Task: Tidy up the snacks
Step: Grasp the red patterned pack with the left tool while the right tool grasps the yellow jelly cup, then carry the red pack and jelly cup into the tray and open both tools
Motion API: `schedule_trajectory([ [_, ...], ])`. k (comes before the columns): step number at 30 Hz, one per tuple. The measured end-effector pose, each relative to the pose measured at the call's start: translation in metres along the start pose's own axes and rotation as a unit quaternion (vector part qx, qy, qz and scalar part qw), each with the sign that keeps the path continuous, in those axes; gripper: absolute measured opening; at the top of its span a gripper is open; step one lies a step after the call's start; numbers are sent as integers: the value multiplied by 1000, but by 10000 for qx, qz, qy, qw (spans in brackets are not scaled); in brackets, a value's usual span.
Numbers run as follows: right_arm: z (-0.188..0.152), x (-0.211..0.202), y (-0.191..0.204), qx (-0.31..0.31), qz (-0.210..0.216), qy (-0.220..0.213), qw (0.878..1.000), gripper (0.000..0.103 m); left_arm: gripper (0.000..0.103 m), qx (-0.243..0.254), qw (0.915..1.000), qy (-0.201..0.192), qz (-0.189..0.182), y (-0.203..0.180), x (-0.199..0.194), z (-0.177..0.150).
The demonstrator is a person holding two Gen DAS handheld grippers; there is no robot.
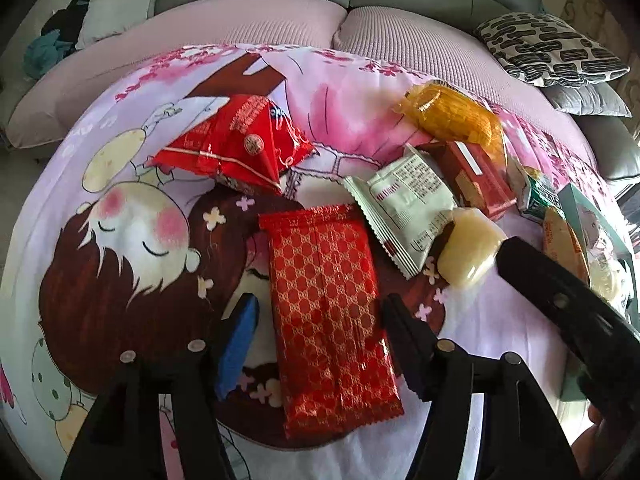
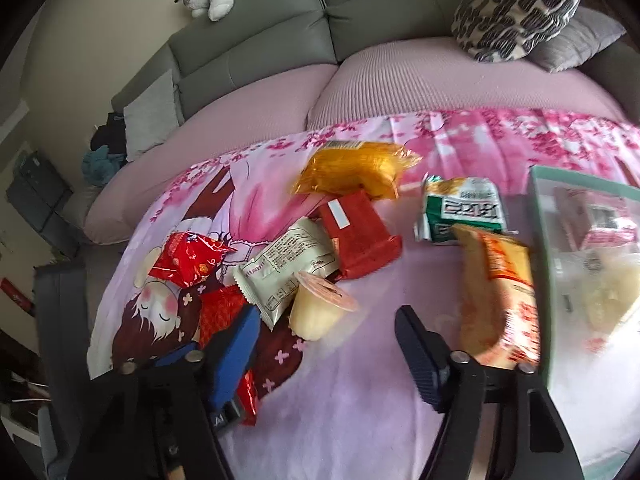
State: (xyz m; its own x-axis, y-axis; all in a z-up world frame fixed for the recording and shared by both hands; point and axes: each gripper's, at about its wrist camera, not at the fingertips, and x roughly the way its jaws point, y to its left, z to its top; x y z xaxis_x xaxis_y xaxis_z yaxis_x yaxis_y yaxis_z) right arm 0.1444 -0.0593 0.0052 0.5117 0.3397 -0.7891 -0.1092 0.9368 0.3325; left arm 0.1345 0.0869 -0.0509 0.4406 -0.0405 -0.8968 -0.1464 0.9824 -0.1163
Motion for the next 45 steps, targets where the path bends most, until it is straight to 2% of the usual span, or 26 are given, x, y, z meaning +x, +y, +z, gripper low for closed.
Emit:
schedule_trajectory([
  [11,5,33,0,111,96,252,9996,55,67,84,9995,-221,211,-2,9,11],
  [13,4,36,-2,143,73,249,9996,49,67,94,9994,-244,224,-2,10,12],
  [19,4,35,-3,193,124,217,9995,48,66,112,9992,-278,253,-2,9,10],
  [22,2,32,-5,231,146,195,9994,48,57,183,9990,-295,267,-4,7,8],
  [26,0,26,-8,268,129,176,9994,48,51,297,9986,-310,303,-8,3,6],
  [36,-7,-5,-12,297,131,47,9995,48,49,223,9986,-367,305,-7,-14,3],
  [45,-8,-45,-27,435,45,-276,9987,48,47,260,9960,-802,289,-23,-51,5],
])
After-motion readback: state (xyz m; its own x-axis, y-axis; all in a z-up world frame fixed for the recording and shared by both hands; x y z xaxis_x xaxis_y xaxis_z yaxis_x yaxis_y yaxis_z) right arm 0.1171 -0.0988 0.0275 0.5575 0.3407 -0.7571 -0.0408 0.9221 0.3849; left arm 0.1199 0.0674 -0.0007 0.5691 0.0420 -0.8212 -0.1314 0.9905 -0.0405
